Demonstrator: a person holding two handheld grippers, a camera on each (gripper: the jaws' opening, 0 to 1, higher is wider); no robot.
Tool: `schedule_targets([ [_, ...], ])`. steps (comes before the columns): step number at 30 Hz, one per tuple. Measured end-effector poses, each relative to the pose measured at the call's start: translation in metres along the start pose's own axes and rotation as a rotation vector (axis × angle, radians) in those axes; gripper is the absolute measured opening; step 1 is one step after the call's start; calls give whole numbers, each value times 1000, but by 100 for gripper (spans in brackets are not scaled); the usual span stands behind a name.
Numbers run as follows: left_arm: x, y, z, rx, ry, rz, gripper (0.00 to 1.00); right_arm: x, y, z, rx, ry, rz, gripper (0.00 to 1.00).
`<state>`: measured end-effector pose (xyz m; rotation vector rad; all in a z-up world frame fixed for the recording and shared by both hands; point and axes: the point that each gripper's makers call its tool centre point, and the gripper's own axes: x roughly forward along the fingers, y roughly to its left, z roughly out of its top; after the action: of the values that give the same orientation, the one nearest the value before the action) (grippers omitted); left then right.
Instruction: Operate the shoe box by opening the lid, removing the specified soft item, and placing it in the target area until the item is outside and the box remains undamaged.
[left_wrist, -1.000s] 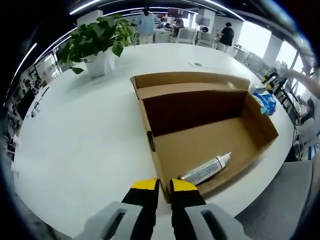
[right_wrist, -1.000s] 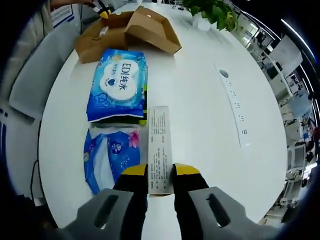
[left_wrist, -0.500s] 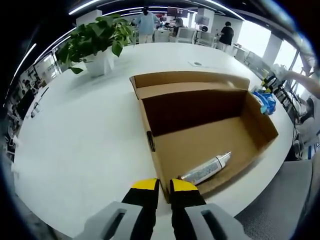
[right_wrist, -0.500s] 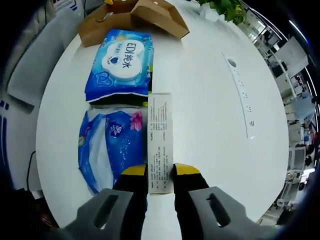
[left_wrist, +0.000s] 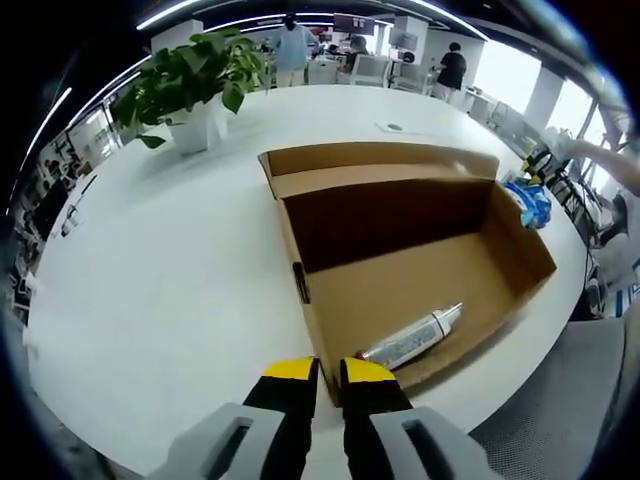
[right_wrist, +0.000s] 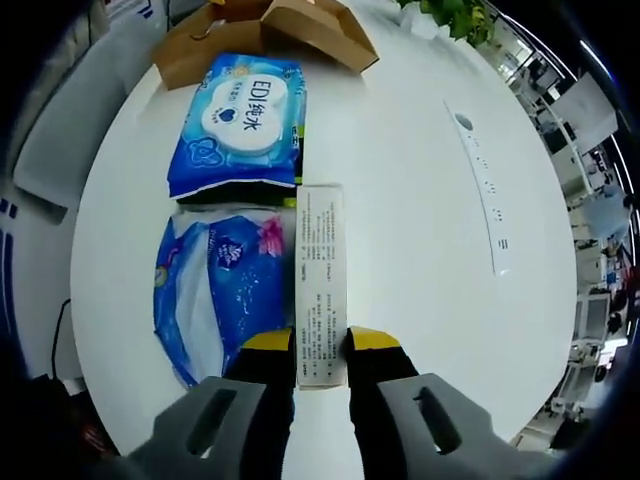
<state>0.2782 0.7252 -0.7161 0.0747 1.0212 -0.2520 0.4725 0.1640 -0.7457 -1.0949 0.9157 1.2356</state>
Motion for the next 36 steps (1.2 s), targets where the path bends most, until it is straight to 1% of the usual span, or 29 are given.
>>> schedule_targets([
  [7,0,0,1,3,-3,-1,9,-1,-3,-2,-8,17,-20,18],
  [10,0,0,1,12,-7,-1,9,-4,-4,-2,4,14,-27,19],
  [16,-1,0,2,27,-10,-6,10,-12,-7,1,23,9,-65,24],
  [20,-2,-2,3,33,-18,-16,13,-21,-8,6,37,-4,-92,29],
  [22,-3,-3,4,46,-24,-16,15,-27,-8,11,39,-15,-103,31],
  [24,-4,-3,5,47,-29,-19,18,-31,-7,14,48,-22,-109,32],
  [27,-6,-3,6,55,-36,-19,20,-40,-5,21,61,-35,-133,35],
  [33,-14,-2,10,74,-60,-22,23,-57,5,32,100,-64,-160,39],
  [36,-18,-2,16,98,-76,-23,24,-66,14,41,127,-91,-170,41],
])
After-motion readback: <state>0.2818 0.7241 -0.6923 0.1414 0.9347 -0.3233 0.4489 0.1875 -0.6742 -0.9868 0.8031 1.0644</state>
